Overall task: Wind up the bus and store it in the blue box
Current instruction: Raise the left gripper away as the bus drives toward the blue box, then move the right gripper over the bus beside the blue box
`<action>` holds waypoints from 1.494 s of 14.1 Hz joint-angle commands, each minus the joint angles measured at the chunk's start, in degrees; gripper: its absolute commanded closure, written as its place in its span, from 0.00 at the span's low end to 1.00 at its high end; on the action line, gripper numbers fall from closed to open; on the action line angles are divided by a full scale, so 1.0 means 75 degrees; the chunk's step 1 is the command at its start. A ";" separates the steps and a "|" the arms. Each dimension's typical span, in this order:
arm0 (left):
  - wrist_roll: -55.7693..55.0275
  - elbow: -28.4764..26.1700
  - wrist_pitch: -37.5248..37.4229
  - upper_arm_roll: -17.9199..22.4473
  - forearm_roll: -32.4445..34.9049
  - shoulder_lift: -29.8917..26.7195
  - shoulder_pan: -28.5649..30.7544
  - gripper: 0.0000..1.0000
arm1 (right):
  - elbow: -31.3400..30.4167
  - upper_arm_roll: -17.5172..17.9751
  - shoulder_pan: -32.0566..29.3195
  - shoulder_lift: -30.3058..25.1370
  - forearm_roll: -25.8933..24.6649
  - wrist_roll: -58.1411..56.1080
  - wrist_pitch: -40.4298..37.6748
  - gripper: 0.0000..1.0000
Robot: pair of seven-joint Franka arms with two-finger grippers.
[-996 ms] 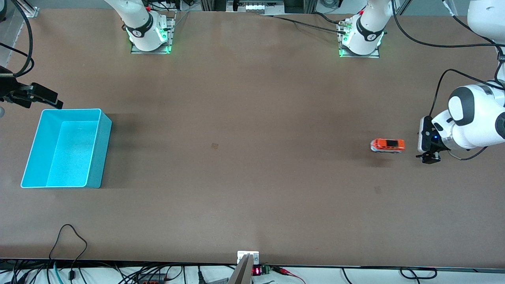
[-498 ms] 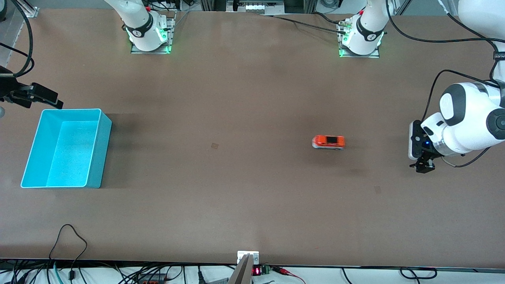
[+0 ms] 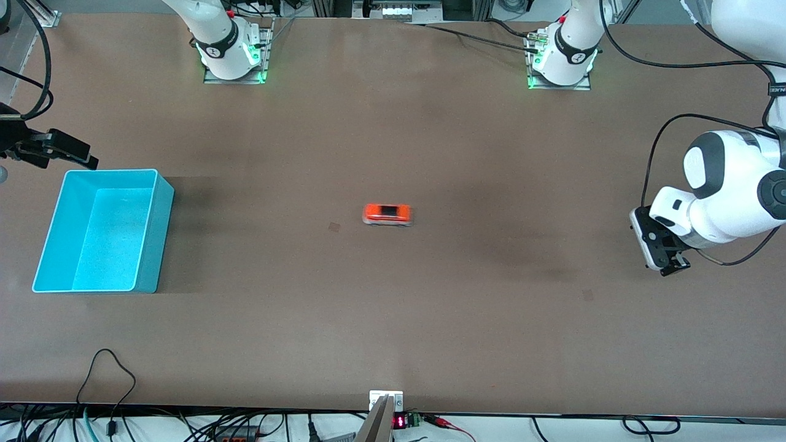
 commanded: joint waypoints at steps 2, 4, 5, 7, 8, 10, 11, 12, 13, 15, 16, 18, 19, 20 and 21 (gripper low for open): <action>-0.1602 0.0435 -0.0148 0.0064 -0.0022 0.0115 -0.0261 0.00 | 0.0023 0.0041 -0.0108 -0.0023 0.0144 -0.0055 -0.0102 0.00; -0.2458 0.0704 -0.0136 0.0064 -0.0034 0.0127 -0.0297 0.00 | 0.0023 0.0041 -0.0120 0.0001 0.0144 -0.0055 -0.0102 0.00; -0.2996 0.0856 -0.0101 0.0064 0.0013 0.0139 -0.0332 0.00 | 0.0023 0.0041 -0.0120 0.0001 0.0144 -0.0055 -0.0102 0.00; -0.3666 0.1056 -0.0101 0.0064 0.0036 0.0139 -0.0332 0.00 | 0.0023 0.0041 -0.0120 0.0001 0.0144 -0.0055 -0.0102 0.00; -0.3936 0.1115 -0.0124 0.0076 0.0036 0.0127 -0.0344 0.00 | 0.0023 0.0041 -0.0120 0.0001 0.0144 -0.0055 -0.0102 0.00; -0.4695 0.1127 -0.0159 0.0099 -0.0010 0.0081 -0.0332 0.00 | 0.0023 0.0041 -0.0120 0.0001 0.0144 -0.0055 -0.0137 0.00; -0.5234 0.1162 -0.0171 0.0134 -0.0010 0.0046 -0.0321 0.00 | 0.0023 0.0029 -0.0120 0.0001 0.0144 -0.0055 -0.0148 0.00; -0.5819 0.1302 -0.0206 0.0146 0.0001 -0.0024 -0.0321 0.00 | 0.0023 0.0041 -0.0120 0.0001 0.0144 -0.0043 -0.0149 0.00; -0.6394 0.1489 -0.0531 0.0146 -0.0034 -0.0048 -0.0321 0.00 | 0.0023 0.0029 -0.0120 0.0001 0.0144 -0.0043 -0.0149 0.00; -0.7577 0.2144 -0.1468 0.0170 -0.0336 -0.0049 -0.0297 0.00 | 0.0011 0.0041 -0.0108 0.0012 0.0132 -0.0066 -0.0230 0.00; -0.8047 0.2425 -0.1797 0.0228 -0.0605 -0.0060 -0.0286 0.00 | 0.0023 0.0052 -0.0074 0.0012 0.0098 -0.0043 -0.0312 0.00; -0.8623 0.2627 -0.2104 0.0438 -0.0690 -0.0305 -0.0332 0.00 | 0.0011 0.0111 -0.0015 0.0012 0.0085 -0.0054 -0.0429 0.00; -0.8928 0.2627 -0.2279 0.0497 -0.0690 -0.0469 -0.0379 0.00 | -0.0001 0.0111 -0.0026 0.0128 0.0120 -0.0066 -0.0476 0.00; -0.9140 0.2627 -0.2455 0.0579 -0.0725 -0.0656 -0.0437 0.00 | -0.0024 0.0123 0.0008 0.0164 0.0109 -0.0090 -0.0720 0.00; -0.9443 0.2627 -0.2619 0.0673 -0.0841 -0.0844 -0.0612 0.00 | -0.0036 0.0123 0.0125 0.0176 0.0028 0.0003 -0.1245 0.00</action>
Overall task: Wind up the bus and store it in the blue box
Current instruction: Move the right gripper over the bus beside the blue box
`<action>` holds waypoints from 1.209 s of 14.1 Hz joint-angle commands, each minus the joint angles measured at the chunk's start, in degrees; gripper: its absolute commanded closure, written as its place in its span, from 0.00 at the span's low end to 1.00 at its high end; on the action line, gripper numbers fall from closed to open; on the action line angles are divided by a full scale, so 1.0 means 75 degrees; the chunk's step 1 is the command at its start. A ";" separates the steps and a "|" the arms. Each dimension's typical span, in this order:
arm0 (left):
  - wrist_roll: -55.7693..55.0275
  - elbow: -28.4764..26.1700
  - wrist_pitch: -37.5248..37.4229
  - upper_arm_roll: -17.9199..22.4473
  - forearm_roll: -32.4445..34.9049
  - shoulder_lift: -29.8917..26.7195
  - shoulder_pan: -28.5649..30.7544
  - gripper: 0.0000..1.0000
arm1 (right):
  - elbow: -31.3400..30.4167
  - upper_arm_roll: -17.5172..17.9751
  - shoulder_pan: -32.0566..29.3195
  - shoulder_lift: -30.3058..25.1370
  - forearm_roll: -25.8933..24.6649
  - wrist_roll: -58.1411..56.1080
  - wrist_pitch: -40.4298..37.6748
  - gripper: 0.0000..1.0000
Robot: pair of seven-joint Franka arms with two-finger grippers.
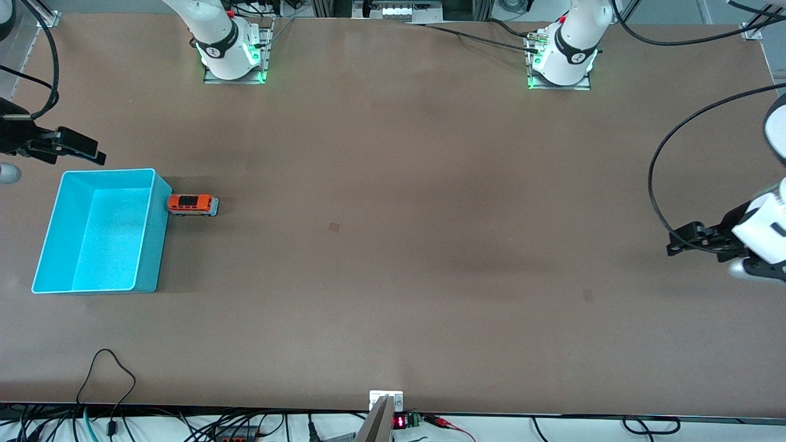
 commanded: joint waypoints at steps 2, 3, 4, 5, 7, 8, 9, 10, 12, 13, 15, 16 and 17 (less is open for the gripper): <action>-0.1125 -0.0072 -0.0562 0.0387 -0.0171 -0.0727 -0.0699 0.00 | -0.0017 0.0011 0.0378 0.0079 -0.0252 0.0106 -0.1217 0.00; -0.1151 -0.0142 -0.0586 0.0387 -0.0124 -0.0902 -0.0747 0.00 | -0.0064 0.0011 0.0402 0.0079 -0.0277 0.0107 -0.1231 0.00; -0.1139 -0.0364 -0.0609 0.0364 -0.0123 -0.1113 -0.0759 0.00 | -0.0145 0.0000 0.0368 0.0103 -0.0278 0.0095 -0.1219 0.00; -0.1046 -0.0702 -0.0621 0.0352 -0.0123 -0.1405 -0.0771 0.00 | -0.0239 -0.0012 0.0321 0.0138 -0.0243 0.0002 -0.1277 0.00; -0.1069 -0.0905 -0.0773 0.0376 -0.0123 -0.1595 -0.0794 0.00 | -0.0322 -0.0012 0.0367 0.0126 -0.0243 0.0001 -0.1371 0.00; -0.1185 -0.0905 -0.0878 0.0341 -0.0135 -0.1596 -0.0736 0.00 | -0.0357 -0.0012 0.0379 0.0126 -0.0219 0.0001 -0.1360 0.00; -0.1267 -0.0940 -0.0902 0.0341 -0.0193 -0.1607 -0.0701 0.00 | -0.0508 0.0000 0.0379 0.0103 -0.0208 -0.0011 -0.1337 0.00; -0.1373 -0.0998 -0.0902 0.0329 -0.0182 -0.1642 -0.0700 0.00 | -0.0846 0.0000 0.0379 -0.0036 -0.0196 -0.0022 -0.1220 0.00; -0.1420 -0.1325 -0.0821 0.0294 -0.0182 -0.1911 -0.0700 0.00 | -0.1664 -0.0012 0.0356 -0.0318 -0.0172 -0.0115 -0.0660 0.00; -0.1432 -0.1454 -0.0820 0.0270 -0.0170 -0.2051 -0.0700 0.00 | -0.2134 -0.0035 0.0367 -0.0539 -0.0161 -0.0302 -0.0181 0.00; -0.1421 -0.1538 -0.0844 0.0270 -0.0135 -0.2099 -0.0700 0.00 | -0.2710 -0.0059 0.0333 -0.0670 -0.0172 -0.0746 0.0477 0.00; -0.1362 -0.1538 -0.0890 0.0270 -0.0123 -0.2100 -0.0700 0.00 | -0.2863 -0.0082 0.0274 -0.0671 -0.0172 -0.1167 0.0724 0.00; -0.1304 -0.1538 -0.0972 0.0270 -0.0111 -0.2100 -0.0700 0.00 | -0.3039 -0.0071 0.0169 -0.0613 -0.0172 -0.1739 0.0970 0.00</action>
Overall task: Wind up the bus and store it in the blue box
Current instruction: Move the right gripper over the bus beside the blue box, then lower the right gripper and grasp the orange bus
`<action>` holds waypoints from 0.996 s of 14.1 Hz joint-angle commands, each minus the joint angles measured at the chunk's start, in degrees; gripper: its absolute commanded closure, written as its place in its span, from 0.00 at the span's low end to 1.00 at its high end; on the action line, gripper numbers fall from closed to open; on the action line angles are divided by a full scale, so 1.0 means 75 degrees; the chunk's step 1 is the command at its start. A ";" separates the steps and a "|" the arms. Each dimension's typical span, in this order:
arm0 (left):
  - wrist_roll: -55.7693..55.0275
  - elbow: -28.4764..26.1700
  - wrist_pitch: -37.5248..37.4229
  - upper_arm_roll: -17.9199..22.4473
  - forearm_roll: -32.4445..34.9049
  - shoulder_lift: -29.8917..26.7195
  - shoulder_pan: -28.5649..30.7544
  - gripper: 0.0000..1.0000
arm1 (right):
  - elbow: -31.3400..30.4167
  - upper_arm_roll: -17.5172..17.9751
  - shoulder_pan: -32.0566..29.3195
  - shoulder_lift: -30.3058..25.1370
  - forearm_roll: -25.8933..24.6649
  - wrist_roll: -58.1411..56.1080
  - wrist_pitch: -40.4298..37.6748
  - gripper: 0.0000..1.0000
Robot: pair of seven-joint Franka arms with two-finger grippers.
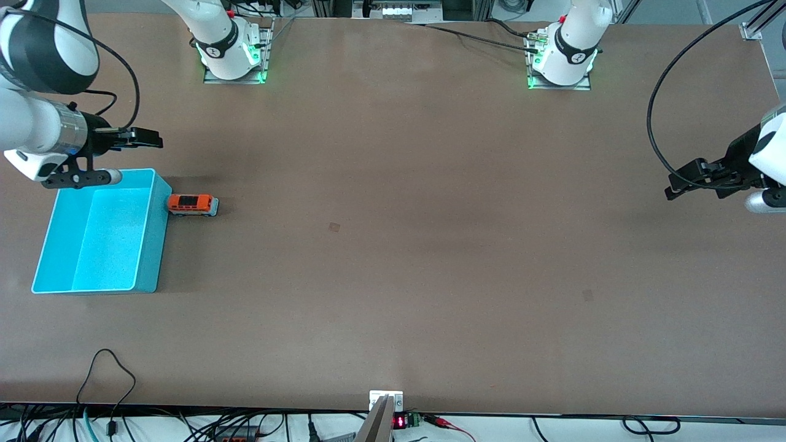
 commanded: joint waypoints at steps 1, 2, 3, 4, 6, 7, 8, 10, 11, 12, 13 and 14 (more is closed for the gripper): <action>0.0024 -0.0262 -0.0205 -0.0001 -0.0001 -0.0235 -0.0030 0.00 | -0.0857 -0.0028 -0.0148 -0.0281 -0.0005 -0.1303 0.0919 0.00; 0.0024 -0.0239 -0.0206 -0.0001 0.0022 -0.0235 -0.0030 0.00 | -0.1230 -0.0016 -0.0136 -0.0327 -0.0028 -0.1679 0.1364 0.00; 0.0047 -0.0204 -0.0194 -0.0001 0.0045 -0.0235 -0.0030 0.00 | -0.1466 0.0007 -0.0171 -0.0270 -0.0087 -0.2205 0.1658 0.00; 0.0082 -0.0134 -0.0252 -0.0013 0.0162 -0.0235 -0.0030 0.00 | -0.1631 0.0030 -0.0229 -0.0153 -0.0110 -0.3080 0.1974 0.00; -0.0011 -0.0052 -0.0264 -0.0013 0.0186 -0.0189 -0.0042 0.00 | -0.1912 0.0077 -0.0428 0.0058 -0.0157 -0.5119 0.2829 0.00; 0.0047 -0.0017 -0.0311 0.0010 0.0175 -0.0212 -0.0019 0.00 | -0.2018 0.0124 -0.0533 0.0140 -0.0227 -0.5882 0.3135 0.00; 0.0048 0.0007 -0.0450 0.0011 0.0186 -0.0224 -0.0019 0.00 | -0.2124 0.0217 -0.0639 0.0222 -0.0321 -0.6644 0.3439 0.00; -0.0023 0.0007 -0.0475 -0.0001 0.0175 -0.0224 -0.0030 0.00 | -0.2416 0.0475 -0.0826 0.0352 -0.0461 -0.7830 0.4118 0.00; -0.0023 0.0007 -0.0487 -0.0001 0.0175 -0.0224 -0.0030 0.00 | -0.2592 0.0604 -0.0850 0.0387 -0.0590 -0.8137 0.4551 0.00; 0.0000 -0.0004 -0.0487 -0.0001 0.0186 -0.0224 -0.0030 0.00 | -0.2791 0.0663 -0.0839 0.0387 -0.0730 -0.8267 0.4915 0.00; 0.0001 -0.0004 -0.0464 -0.0001 0.0198 -0.0200 -0.0030 0.00 | -0.3036 0.0710 -0.0839 0.0399 -0.0836 -0.8327 0.5336 0.00; 0.0001 -0.0004 -0.0452 -0.0013 0.0198 -0.0200 -0.0030 0.00 | -0.3213 0.0710 -0.0839 0.0410 -0.0872 -0.8467 0.5712 0.00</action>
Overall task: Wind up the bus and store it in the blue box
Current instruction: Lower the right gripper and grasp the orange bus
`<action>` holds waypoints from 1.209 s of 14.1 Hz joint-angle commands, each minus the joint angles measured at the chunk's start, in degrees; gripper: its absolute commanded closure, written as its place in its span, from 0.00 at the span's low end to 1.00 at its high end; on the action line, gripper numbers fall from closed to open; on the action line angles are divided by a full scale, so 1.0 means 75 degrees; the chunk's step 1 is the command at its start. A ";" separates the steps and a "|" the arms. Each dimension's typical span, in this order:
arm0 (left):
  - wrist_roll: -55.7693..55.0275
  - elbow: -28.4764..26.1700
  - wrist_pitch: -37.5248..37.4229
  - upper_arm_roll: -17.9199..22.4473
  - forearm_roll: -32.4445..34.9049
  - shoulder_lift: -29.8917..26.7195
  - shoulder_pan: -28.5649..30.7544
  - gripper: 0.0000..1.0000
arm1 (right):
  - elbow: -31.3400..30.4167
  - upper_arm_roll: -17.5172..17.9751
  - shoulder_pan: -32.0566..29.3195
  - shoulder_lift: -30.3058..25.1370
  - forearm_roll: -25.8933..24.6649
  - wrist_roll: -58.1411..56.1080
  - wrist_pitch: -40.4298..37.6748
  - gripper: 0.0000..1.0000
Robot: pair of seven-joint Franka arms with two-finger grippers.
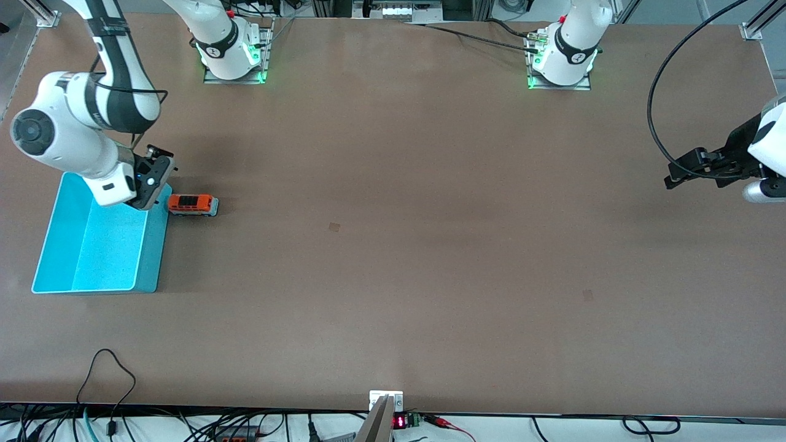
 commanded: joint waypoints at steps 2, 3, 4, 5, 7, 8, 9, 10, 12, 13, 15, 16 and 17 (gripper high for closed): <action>-0.0009 0.0016 -0.0116 0.0003 0.0159 -0.0066 -0.0040 0.00 | -0.0774 0.0179 -0.0169 -0.0004 -0.0170 -0.0841 0.1496 0.00; -0.0009 0.0016 -0.0105 0.0003 0.0159 -0.0043 -0.0040 0.00 | -0.0810 0.0179 -0.0181 0.0136 -0.0170 -0.1110 0.1767 0.00; -0.0009 0.0016 -0.0105 0.0003 0.0159 -0.0043 -0.0040 0.00 | -0.0810 0.0179 -0.0216 0.0265 -0.0170 -0.1345 0.1921 0.00; -0.0009 0.0005 -0.0116 0.0003 0.0159 -0.0055 -0.0029 0.00 | -0.0810 0.0191 -0.0239 0.0417 -0.0170 -0.1707 0.2131 0.00; -0.0009 0.0004 -0.0117 0.0003 0.0159 -0.0055 -0.0029 0.00 | -0.0961 0.0191 -0.0332 0.0663 -0.0170 -0.2154 0.2576 0.00; -0.0020 0.0004 -0.0117 0.0003 0.0159 -0.0055 -0.0029 0.00 | -0.1009 0.0191 -0.0426 0.0746 -0.0170 -0.2342 0.2787 0.00; -0.0032 0.0004 -0.0117 0.0003 0.0159 -0.0043 -0.0040 0.00 | -0.1010 0.0191 -0.0438 0.0839 -0.0170 -0.2448 0.2847 0.00; -0.0032 0.0004 -0.0117 0.0003 0.0148 -0.0043 -0.0029 0.00 | -0.1010 0.0191 -0.0439 0.0910 -0.0170 -0.2449 0.2906 0.00; -0.0079 0.0004 -0.0117 0.0015 0.0101 -0.0043 -0.0017 0.00 | -0.1010 0.0191 -0.0439 0.1027 -0.0159 -0.2449 0.2930 0.00; -0.0183 0.0004 -0.0117 0.0003 0.0101 -0.0043 -0.0029 0.00 | -0.1010 0.0203 -0.0439 0.1063 -0.0159 -0.2449 0.2930 0.00; -0.0313 0.0004 -0.0128 0.0003 0.0112 -0.0055 -0.0029 0.00 | -0.1010 0.0203 -0.0439 0.1133 -0.0147 -0.2449 0.2953 0.00; -0.0209 0.0004 -0.0117 0.0003 0.0147 -0.0055 -0.0029 0.00 | -0.0998 0.0203 -0.0415 0.1168 -0.0147 -0.2449 0.2965 0.00; -0.0185 0.0004 -0.0128 -0.0008 0.0159 -0.0055 -0.0052 0.00 | -0.0986 0.0249 -0.0415 0.1192 -0.0135 -0.2437 0.3000 0.00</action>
